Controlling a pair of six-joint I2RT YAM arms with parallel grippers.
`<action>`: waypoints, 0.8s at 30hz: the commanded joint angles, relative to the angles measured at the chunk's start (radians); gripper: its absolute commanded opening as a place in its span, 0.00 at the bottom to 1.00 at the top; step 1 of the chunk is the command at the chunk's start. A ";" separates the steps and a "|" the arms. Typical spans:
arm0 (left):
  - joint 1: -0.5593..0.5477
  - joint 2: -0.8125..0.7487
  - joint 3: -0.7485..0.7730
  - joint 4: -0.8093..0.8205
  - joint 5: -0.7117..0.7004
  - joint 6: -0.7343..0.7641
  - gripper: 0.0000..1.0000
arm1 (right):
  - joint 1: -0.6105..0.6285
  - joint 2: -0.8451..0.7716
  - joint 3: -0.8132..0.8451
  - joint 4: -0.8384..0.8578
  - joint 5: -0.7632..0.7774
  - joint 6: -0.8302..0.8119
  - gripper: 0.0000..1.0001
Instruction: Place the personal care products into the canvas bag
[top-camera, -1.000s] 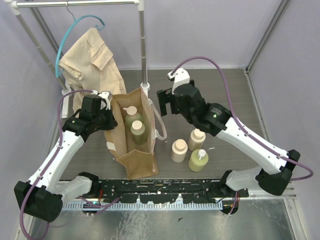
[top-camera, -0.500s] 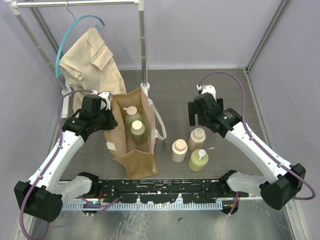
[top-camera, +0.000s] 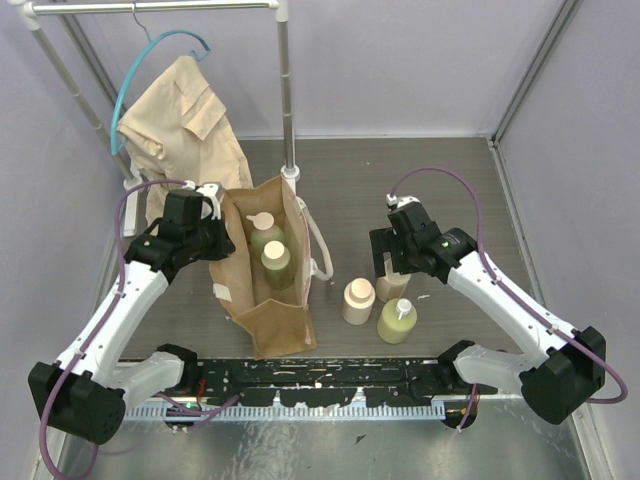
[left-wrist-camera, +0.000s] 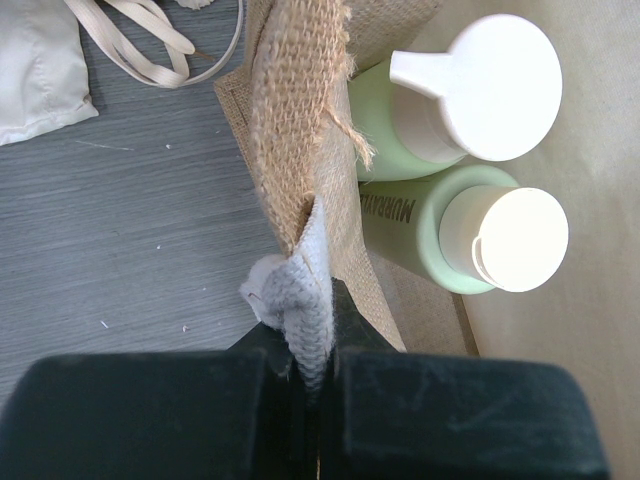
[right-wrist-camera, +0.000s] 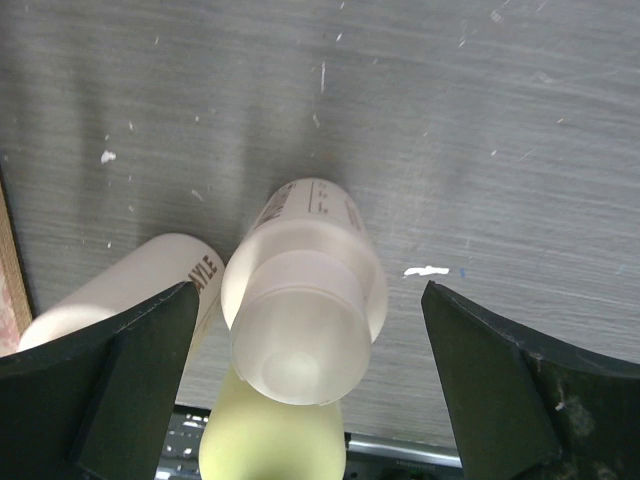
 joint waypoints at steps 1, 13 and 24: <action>0.003 -0.003 -0.023 0.000 0.002 0.004 0.00 | -0.004 0.009 -0.024 0.041 -0.092 0.023 1.00; 0.003 0.003 -0.024 0.003 0.000 0.006 0.00 | -0.003 0.119 -0.037 0.045 -0.052 0.050 1.00; 0.003 0.004 -0.026 0.006 0.000 0.010 0.00 | -0.004 0.185 -0.034 0.038 -0.055 0.052 0.90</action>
